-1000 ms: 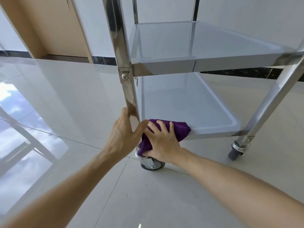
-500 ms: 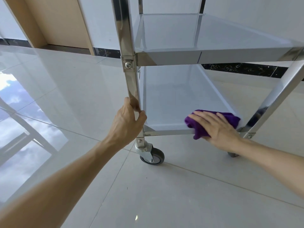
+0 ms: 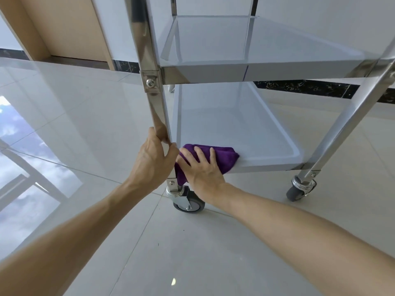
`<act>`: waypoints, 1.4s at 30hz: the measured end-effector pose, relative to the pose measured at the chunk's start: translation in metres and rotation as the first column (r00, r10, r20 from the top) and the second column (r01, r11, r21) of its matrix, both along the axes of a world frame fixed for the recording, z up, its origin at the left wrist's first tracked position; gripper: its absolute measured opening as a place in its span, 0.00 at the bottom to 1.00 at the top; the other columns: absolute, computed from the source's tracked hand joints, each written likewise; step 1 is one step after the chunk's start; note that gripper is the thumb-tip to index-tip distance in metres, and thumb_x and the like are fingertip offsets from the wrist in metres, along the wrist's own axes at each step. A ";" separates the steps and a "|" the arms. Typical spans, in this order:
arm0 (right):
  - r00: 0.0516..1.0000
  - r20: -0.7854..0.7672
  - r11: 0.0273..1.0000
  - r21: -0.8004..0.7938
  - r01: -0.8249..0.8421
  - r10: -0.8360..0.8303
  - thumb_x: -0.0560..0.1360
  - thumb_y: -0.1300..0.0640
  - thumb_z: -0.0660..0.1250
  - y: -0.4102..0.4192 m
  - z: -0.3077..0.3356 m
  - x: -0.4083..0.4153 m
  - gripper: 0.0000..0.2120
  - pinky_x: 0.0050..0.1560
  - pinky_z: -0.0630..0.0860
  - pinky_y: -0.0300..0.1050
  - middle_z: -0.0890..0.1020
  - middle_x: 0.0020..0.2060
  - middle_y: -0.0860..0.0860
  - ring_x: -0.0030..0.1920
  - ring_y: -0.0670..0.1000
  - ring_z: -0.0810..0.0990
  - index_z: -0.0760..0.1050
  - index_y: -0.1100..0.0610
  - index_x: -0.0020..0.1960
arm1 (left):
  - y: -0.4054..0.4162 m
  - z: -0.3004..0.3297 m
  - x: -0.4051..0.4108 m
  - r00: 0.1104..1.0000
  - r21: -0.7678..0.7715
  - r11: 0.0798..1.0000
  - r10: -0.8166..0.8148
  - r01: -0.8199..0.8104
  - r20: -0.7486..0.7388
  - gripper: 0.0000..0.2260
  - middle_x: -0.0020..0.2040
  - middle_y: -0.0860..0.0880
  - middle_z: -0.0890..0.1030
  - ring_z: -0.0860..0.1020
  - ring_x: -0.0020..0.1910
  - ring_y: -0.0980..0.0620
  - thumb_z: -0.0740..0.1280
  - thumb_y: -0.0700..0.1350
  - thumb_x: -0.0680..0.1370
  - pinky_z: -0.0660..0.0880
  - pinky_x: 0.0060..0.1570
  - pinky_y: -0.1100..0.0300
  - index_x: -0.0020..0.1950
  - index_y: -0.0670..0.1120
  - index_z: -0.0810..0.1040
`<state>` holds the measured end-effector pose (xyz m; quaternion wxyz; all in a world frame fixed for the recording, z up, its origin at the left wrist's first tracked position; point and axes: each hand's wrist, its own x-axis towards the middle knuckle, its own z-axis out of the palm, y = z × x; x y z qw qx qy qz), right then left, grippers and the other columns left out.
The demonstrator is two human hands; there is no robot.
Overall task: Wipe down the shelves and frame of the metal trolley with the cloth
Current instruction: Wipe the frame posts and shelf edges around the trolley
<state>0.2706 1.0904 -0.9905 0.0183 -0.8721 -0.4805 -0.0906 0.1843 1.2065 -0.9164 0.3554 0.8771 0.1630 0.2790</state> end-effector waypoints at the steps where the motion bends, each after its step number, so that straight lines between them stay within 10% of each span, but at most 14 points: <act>1: 0.999 0.021 1.000 -0.010 -0.027 0.027 0.76 0.62 0.65 -0.003 0.000 0.004 0.39 0.73 0.52 0.73 0.53 0.79 0.51 0.78 0.63 0.54 0.42 0.48 0.76 | 0.003 0.001 -0.001 1.000 0.010 1.000 -0.011 0.011 -0.008 0.06 0.46 0.57 0.75 0.74 0.45 0.67 0.63 0.42 0.79 0.68 0.41 0.75 0.55 0.45 0.69; 11: 0.996 0.026 0.969 -0.227 0.093 -0.090 0.80 0.58 0.64 -0.131 0.012 0.083 0.44 0.76 0.52 0.62 0.42 0.79 0.41 0.80 0.51 0.48 0.33 0.39 0.77 | 0.013 0.003 -0.005 0.999 0.122 0.992 -0.041 0.044 -0.022 0.05 0.44 0.57 0.73 0.72 0.40 0.71 0.64 0.41 0.80 0.65 0.38 0.78 0.54 0.43 0.70; 16: 0.962 -0.007 0.933 -0.249 0.262 -0.272 0.71 0.73 0.66 -0.183 0.027 0.091 0.55 0.77 0.55 0.59 0.41 0.79 0.44 0.79 0.54 0.50 0.33 0.41 0.78 | 0.013 0.004 -0.007 0.998 0.152 0.987 -0.046 0.053 -0.052 0.07 0.45 0.55 0.74 0.74 0.40 0.67 0.64 0.42 0.80 0.66 0.39 0.77 0.55 0.42 0.69; 24: 0.973 -0.215 0.997 -0.047 0.069 -0.078 0.69 0.78 0.59 -0.197 0.062 0.081 0.45 0.49 0.76 0.50 0.71 0.60 0.45 0.56 0.54 0.73 0.57 0.38 0.73 | 0.015 0.029 -0.023 0.921 0.284 0.958 0.137 -0.029 -0.365 0.20 0.42 0.46 0.80 0.78 0.37 0.44 0.59 0.61 0.80 0.75 0.40 0.50 0.63 0.47 0.68; 29: 0.882 -0.471 0.968 0.228 0.104 0.016 0.75 0.70 0.65 -0.208 0.101 0.063 0.33 0.53 0.75 0.39 0.76 0.58 0.41 0.57 0.43 0.77 0.66 0.39 0.70 | 0.010 0.065 -0.025 0.704 0.391 0.920 0.281 -0.004 -0.653 0.28 0.29 0.48 0.83 0.82 0.25 0.51 0.56 0.64 0.80 0.82 0.33 0.53 0.40 0.43 0.81; 37: 0.806 -0.584 0.856 0.462 0.233 0.096 0.77 0.59 0.71 -0.274 0.170 0.040 0.27 0.50 0.76 0.30 0.81 0.52 0.35 0.55 0.38 0.80 0.68 0.32 0.65 | -0.093 0.158 0.004 0.941 0.280 0.919 -0.200 0.277 -0.273 0.09 0.33 0.61 0.83 0.82 0.29 0.61 0.63 0.55 0.79 0.83 0.33 0.53 0.42 0.56 0.79; 42: 0.836 -0.547 0.836 0.478 0.270 0.043 0.76 0.57 0.72 -0.322 0.189 0.050 0.26 0.53 0.77 0.32 0.80 0.54 0.35 0.57 0.39 0.79 0.68 0.31 0.64 | -0.182 0.218 0.060 0.923 0.082 0.925 -0.377 0.371 0.073 0.06 0.42 0.57 0.85 0.84 0.39 0.57 0.64 0.51 0.79 0.83 0.40 0.50 0.51 0.52 0.79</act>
